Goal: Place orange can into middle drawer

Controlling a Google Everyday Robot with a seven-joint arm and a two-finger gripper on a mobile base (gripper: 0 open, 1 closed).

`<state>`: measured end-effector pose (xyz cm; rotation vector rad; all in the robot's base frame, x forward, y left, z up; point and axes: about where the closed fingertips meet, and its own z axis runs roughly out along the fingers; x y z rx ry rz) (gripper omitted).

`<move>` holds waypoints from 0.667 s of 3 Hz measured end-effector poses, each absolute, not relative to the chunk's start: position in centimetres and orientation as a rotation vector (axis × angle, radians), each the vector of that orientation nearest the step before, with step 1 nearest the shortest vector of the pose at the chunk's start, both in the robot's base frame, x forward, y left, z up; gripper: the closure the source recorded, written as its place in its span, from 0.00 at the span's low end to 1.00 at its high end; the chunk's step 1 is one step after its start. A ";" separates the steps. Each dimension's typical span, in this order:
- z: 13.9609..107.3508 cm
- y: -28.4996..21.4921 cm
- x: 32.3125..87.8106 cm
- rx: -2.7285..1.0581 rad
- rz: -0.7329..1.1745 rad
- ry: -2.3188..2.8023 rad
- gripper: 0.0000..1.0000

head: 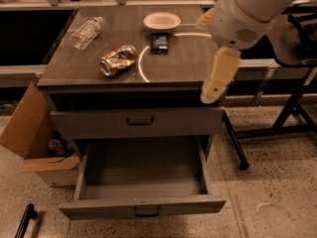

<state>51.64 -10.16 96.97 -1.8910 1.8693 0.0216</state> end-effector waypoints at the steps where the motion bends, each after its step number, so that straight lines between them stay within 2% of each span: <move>1: 96.1 -4.2 54.9 -1.953 0.110 1.747 0.00; 2: 95.2 2.4 57.8 -2.056 0.230 1.618 0.00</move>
Offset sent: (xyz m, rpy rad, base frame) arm 0.0892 0.1865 -0.0305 0.1296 0.1163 0.4038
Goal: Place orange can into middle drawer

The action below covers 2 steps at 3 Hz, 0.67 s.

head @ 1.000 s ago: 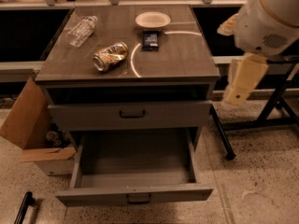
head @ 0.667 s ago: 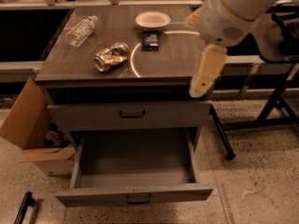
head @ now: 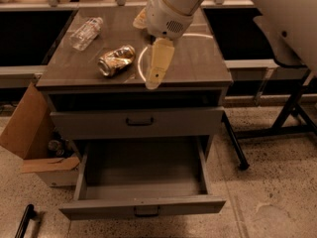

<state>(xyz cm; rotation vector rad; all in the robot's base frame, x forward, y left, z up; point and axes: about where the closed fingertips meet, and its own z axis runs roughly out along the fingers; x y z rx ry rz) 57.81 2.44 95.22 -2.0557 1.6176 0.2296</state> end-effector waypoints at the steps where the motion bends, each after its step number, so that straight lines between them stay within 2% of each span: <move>1: 95.2 2.4 57.8 -2.055 0.229 1.619 0.00; 2: 94.9 3.1 58.6 -2.061 0.206 1.582 0.00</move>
Offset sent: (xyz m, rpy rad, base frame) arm 0.0200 0.0133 -0.0062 0.0081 -0.0707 0.0354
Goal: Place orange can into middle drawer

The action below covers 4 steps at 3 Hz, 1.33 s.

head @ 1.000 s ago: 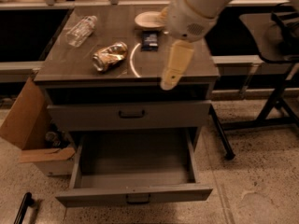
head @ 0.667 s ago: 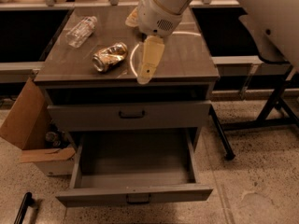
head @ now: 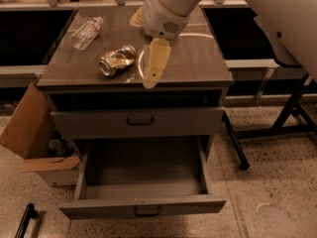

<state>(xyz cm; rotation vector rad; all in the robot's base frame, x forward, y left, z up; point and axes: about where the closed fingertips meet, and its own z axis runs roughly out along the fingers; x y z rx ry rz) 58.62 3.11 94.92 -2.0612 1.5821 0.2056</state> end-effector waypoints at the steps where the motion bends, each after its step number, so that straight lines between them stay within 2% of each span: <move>1: 93.8 5.0 61.8 -2.085 0.196 1.492 0.00; 4: 87.8 9.2 69.2 -2.171 0.297 1.392 0.00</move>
Offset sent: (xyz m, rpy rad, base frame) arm 0.1080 0.0583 -0.0483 0.0430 -0.0501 0.1803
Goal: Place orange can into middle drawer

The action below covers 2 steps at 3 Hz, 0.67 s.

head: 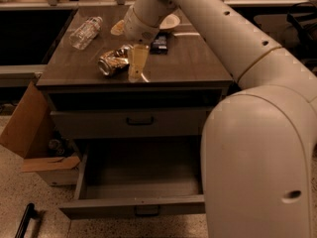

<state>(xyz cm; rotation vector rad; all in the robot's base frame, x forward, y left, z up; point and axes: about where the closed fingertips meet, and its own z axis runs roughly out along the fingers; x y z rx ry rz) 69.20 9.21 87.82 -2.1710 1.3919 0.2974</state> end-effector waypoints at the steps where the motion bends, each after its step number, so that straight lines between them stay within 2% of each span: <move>1: 86.6 9.9 70.1 -2.191 0.324 1.385 0.00; 2: 85.8 10.6 70.6 -2.219 0.329 1.383 0.00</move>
Offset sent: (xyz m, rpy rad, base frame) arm 0.0228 0.0159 -0.0209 -0.0482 0.0371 0.0475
